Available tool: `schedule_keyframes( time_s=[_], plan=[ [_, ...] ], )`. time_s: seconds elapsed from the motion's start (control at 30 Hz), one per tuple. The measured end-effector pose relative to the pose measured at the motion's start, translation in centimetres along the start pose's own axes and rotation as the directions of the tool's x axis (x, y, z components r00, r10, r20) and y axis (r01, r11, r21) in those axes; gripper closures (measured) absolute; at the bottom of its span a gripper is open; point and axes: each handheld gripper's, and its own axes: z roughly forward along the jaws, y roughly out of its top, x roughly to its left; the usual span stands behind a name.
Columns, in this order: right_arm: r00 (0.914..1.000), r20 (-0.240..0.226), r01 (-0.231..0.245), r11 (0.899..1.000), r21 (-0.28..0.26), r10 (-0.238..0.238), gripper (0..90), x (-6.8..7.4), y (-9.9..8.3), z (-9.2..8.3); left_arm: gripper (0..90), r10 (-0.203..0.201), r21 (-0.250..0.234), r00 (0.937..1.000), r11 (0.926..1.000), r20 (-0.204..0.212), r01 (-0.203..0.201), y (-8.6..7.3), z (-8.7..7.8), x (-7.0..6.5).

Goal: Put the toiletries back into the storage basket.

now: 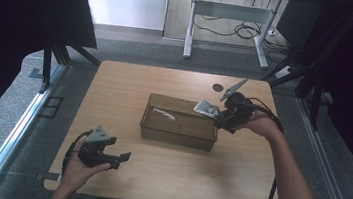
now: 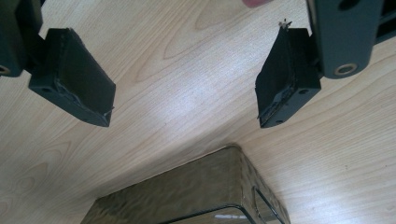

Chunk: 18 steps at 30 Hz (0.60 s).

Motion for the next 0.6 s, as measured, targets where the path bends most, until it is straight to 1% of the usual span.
schedule_keyframes(
  time_s=[0.07,0.13,0.33,0.5,0.6],
  plan=[
    [1.0000,-0.002,0.001,1.000,-0.004,-0.001,47.3,0.0,0.1,0.1,20.4,0.000,-0.001,1.0000,1.0000,0.000,0.000,0.0,0.0,0.0],
    [1.0000,-0.004,0.009,1.000,0.005,-0.009,47.2,0.0,0.4,0.4,20.4,0.001,-0.001,1.0000,1.0000,0.000,-0.001,0.0,0.0,0.0],
    [0.9997,-0.010,0.021,1.000,0.007,-0.021,47.2,0.0,0.8,1.0,20.5,0.002,0.001,1.0000,1.0000,-0.001,-0.002,0.0,0.0,0.1],
    [0.9990,-0.022,0.039,0.999,0.010,-0.038,47.2,0.0,1.4,1.6,20.5,0.003,0.002,1.0000,1.0000,0.001,-0.003,0.0,0.1,0.0],
    [0.9988,-0.027,0.041,0.999,0.009,-0.041,47.2,0.0,1.6,1.8,20.5,0.004,0.003,1.0000,1.0000,0.003,-0.004,0.0,0.1,0.0]
  ],
)
